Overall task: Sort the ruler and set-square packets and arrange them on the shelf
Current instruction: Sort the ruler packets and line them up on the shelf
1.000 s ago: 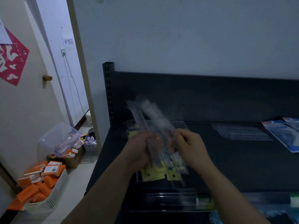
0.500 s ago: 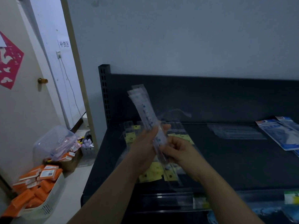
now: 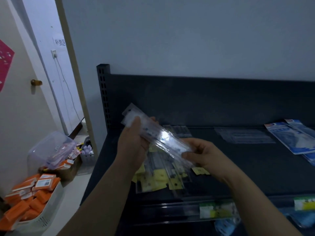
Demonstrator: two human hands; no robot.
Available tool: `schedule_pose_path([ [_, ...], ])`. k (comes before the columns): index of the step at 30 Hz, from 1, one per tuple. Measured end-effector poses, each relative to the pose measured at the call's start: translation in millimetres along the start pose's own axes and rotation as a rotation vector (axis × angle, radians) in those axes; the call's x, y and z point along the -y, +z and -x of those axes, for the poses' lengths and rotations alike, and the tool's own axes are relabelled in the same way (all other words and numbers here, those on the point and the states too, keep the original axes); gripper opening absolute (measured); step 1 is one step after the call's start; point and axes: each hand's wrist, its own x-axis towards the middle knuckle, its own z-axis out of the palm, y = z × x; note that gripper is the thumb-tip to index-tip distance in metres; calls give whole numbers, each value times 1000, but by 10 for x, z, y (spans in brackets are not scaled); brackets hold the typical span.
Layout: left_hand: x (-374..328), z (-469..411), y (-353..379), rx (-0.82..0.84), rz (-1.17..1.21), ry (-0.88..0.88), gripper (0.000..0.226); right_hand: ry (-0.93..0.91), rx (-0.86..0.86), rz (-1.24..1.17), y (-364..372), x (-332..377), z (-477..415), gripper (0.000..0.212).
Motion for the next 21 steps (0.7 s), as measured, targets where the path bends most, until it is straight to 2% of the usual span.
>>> schedule_pose_path([
  [3, 125, -2, 73, -18, -130, 13, 19, -14, -81, 115, -243, -48, 54, 38],
  [7, 390, 56, 236, 92, -505, 75, 14, 2, -180, 265, -662, -27, 186, 29],
  [13, 890, 1, 759, 113, -665, -53, 15, 66, -245, 373, -1547, -107, 402, 29],
  [16, 1189, -37, 1080, 125, -768, -34, 7, 85, -225, 430, -2088, -183, 454, 29],
  [18, 1383, -100, 1272, 80, -858, 30, 11, 104, -207, 463, -2453, -266, 443, 29],
  [21, 1668, -236, 1534, 70, -1071, 134, 30, 135, -183, 505, -2946, -395, 353, 28],
])
